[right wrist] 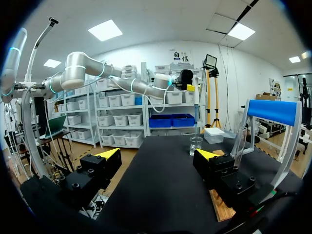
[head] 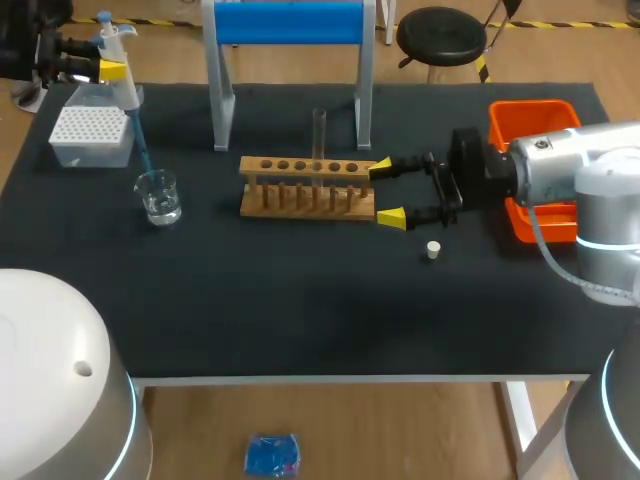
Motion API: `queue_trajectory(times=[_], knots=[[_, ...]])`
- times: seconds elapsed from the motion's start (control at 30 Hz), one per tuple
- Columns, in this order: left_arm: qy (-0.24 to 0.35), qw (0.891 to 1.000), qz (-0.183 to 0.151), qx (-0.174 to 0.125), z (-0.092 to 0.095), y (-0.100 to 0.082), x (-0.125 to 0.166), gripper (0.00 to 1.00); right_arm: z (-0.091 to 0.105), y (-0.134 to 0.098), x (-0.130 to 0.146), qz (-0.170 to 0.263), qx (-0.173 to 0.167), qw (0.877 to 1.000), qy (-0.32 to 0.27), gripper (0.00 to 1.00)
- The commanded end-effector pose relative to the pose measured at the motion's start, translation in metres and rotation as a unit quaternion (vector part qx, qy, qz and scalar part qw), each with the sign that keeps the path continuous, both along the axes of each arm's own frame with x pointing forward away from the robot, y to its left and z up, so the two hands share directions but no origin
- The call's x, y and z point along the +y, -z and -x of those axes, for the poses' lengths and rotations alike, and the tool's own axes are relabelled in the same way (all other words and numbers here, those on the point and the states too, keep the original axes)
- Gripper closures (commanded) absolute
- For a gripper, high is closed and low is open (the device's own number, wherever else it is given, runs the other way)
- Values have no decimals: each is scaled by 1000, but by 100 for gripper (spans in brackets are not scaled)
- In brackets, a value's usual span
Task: Invert the test tube, pick up the pipette, mount the tip to pipette, aspirate from beaker and dispense into the tube, eject the tip, return the pipette, and cap with the stopper.
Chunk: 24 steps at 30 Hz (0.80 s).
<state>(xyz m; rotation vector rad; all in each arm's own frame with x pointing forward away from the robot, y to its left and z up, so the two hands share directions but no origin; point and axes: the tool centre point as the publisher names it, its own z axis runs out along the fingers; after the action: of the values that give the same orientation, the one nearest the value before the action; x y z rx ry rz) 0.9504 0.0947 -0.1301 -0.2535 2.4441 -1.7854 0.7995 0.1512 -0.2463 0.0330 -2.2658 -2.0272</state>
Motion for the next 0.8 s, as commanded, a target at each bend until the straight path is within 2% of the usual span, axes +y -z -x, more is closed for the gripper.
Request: queue_trajectory(times=[0.03, 0.2, 0.23, 0.3, 0.57, 0.8], knots=[[1, 1000, 1, 0, 0, 0, 1, 100, 0, -1, -1, 1, 0, 1000, 0, 0], [1, 1000, 1, 0, 0, 0, 1, 100, 16, -1, 20, 15, -10, 1000, 0, 0], [1, 1000, 1, 0, 0, 0, 1, 100, 20, -1, 25, 25, -21, 999, -1, 0], [1, 1000, 1, 0, 0, 0, 1, 100, 24, 0, 35, 32, -16, 999, 4, 0], [1, 1000, 1, 0, 0, 0, 1, 100, 29, 9, 86, 75, -16, 995, 61, 0], [1, 1000, 1, 0, 0, 0, 1, 100, 28, 12, 133, 88, -10, 993, 76, 0]])
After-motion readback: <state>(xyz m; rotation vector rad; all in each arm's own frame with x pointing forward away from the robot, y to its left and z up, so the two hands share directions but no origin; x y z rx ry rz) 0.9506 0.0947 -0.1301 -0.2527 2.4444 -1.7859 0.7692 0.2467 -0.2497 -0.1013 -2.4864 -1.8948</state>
